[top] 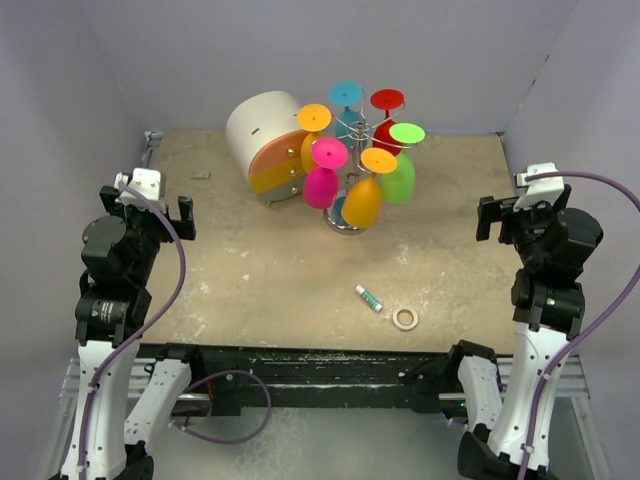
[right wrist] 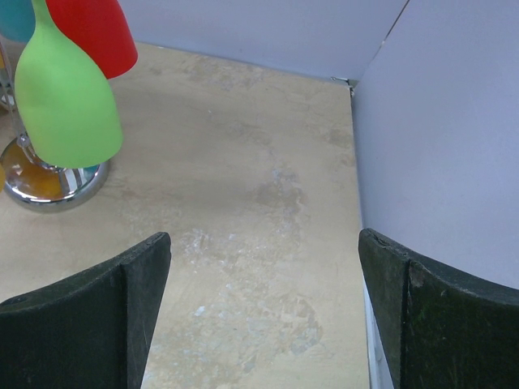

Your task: Place the wine glass upside down on the wine glass rack

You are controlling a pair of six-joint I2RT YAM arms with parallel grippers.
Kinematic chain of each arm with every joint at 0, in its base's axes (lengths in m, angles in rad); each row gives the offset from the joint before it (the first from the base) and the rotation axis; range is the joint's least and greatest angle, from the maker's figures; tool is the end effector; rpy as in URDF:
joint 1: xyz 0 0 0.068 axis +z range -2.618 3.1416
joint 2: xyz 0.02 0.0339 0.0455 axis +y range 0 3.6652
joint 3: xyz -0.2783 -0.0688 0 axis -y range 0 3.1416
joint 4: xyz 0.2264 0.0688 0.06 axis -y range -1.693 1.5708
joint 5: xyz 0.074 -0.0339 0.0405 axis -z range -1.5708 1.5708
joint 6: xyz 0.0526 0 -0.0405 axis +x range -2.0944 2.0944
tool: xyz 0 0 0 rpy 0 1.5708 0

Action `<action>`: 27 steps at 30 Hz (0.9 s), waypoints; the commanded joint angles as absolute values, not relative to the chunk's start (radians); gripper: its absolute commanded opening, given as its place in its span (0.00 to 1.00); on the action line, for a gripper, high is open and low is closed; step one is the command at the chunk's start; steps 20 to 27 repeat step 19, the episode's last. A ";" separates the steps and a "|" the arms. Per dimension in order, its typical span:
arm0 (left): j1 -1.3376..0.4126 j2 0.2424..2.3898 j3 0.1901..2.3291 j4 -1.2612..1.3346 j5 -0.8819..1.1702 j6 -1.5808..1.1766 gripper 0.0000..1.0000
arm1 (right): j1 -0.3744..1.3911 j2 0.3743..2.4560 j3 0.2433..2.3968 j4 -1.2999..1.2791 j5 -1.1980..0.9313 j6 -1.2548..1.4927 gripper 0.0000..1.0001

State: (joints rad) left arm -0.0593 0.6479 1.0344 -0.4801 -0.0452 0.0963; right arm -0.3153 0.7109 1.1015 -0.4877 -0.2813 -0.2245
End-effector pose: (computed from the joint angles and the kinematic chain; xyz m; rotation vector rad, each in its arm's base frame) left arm 0.1111 -0.0042 0.4105 0.0952 1.6620 0.0656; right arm 0.1182 -0.0232 0.4247 -0.1371 1.6613 -0.1744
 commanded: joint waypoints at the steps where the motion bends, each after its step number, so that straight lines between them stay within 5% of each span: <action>1: -0.058 0.653 1.055 -0.449 -0.040 0.080 0.99 | -0.321 0.704 1.123 -0.470 -0.296 -0.233 1.00; 27: -0.058 0.653 1.047 -0.444 -0.039 0.083 0.99 | -0.322 0.702 1.115 -0.460 -0.272 -0.222 1.00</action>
